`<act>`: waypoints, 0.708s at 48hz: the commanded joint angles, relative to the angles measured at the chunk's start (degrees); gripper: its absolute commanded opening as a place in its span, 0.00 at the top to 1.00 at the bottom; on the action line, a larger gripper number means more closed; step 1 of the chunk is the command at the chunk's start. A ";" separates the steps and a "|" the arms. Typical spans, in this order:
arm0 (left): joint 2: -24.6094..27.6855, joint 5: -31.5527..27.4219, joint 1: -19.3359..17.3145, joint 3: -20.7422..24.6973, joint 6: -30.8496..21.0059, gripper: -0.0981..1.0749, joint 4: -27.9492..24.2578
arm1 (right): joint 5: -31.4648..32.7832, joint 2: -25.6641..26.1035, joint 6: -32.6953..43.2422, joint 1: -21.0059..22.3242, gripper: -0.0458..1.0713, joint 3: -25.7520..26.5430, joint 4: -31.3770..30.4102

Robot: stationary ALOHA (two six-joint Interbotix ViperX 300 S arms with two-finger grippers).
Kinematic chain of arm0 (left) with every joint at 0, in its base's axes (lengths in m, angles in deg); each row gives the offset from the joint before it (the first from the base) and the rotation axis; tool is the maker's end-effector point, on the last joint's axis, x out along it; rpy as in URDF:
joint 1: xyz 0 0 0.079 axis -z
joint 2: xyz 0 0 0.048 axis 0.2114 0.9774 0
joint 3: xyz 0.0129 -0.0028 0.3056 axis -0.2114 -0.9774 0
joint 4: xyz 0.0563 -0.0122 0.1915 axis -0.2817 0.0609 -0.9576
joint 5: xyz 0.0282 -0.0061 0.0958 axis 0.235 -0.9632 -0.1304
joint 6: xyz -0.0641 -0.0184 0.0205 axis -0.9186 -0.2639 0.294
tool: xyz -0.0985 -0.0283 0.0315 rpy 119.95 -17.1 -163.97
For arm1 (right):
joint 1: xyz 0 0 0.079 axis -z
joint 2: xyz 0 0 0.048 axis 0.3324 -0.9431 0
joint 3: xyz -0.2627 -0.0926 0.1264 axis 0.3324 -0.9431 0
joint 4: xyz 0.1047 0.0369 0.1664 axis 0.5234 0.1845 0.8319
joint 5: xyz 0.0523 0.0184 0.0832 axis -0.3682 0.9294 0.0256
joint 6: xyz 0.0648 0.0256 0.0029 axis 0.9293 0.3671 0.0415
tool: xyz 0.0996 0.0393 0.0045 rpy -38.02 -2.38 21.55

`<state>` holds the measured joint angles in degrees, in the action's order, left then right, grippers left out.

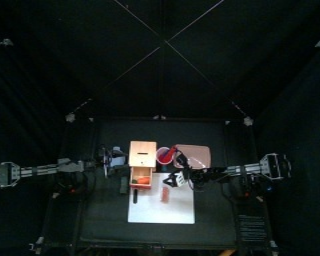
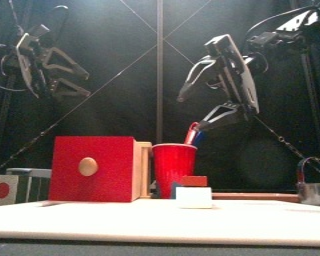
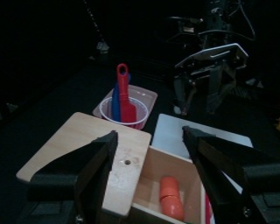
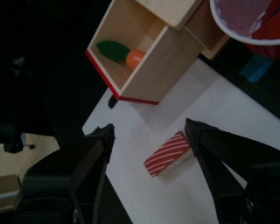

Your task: Put carrot into open drawer

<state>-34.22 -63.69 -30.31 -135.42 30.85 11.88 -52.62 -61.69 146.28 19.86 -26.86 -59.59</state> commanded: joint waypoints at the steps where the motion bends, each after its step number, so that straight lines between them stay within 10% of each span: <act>1: 0.09 0.35 -0.18 1.67 0.00 0.11 0.09 | 0.18 3.34 -0.09 0.09 0.11 -0.26 -1.58; 34: 0.09 0.18 -4.57 -0.26 0.09 0.11 -0.09 | 0.35 3.87 0.00 0.35 0.11 -2.20 -1.93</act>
